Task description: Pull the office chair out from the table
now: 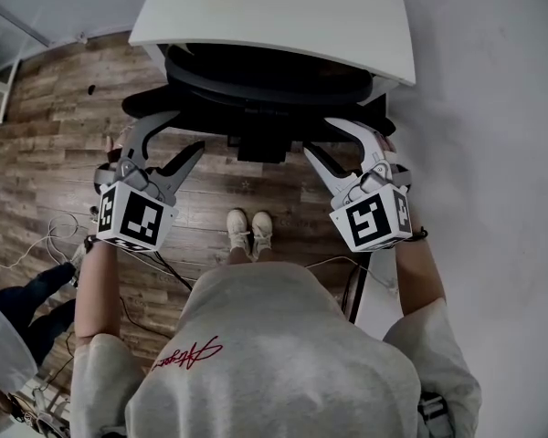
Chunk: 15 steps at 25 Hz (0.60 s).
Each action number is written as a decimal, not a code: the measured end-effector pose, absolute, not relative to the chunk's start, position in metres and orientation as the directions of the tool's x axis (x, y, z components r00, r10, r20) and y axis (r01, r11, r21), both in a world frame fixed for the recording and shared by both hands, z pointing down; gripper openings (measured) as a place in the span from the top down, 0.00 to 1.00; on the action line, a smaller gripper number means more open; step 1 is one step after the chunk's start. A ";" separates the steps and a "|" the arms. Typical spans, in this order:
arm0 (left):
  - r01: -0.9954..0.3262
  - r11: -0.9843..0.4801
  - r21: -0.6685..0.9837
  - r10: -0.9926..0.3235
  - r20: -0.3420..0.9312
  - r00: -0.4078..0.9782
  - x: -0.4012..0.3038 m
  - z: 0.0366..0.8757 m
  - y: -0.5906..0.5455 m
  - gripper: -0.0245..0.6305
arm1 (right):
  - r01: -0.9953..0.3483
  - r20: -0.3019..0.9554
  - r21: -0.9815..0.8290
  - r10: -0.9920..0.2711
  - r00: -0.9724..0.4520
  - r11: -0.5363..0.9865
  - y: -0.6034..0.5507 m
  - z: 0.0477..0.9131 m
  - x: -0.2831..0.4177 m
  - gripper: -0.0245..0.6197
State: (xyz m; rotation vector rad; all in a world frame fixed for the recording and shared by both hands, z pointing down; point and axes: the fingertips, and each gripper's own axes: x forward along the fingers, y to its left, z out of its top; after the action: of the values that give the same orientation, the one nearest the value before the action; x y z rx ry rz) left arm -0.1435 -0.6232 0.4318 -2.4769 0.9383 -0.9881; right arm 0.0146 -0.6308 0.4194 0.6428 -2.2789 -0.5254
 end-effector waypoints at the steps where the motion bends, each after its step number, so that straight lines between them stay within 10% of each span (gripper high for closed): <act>1: -0.448 -0.738 -0.505 -0.674 0.503 0.542 -0.143 0.434 -0.624 0.60 | -0.278 0.525 0.543 -0.578 -0.624 0.793 -0.631 0.421 0.014 0.69; 15: -0.280 -0.771 -0.572 -0.627 0.603 0.493 -0.137 0.462 -0.631 0.59 | -0.110 0.630 0.583 -0.534 -0.564 0.805 -0.637 0.449 0.007 0.66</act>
State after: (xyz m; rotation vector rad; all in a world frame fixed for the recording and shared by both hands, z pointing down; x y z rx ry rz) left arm -0.1373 -0.6310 0.4618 -2.3415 0.7533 -1.1855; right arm 0.0073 -0.6368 0.4489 0.4743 -2.1205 -0.6198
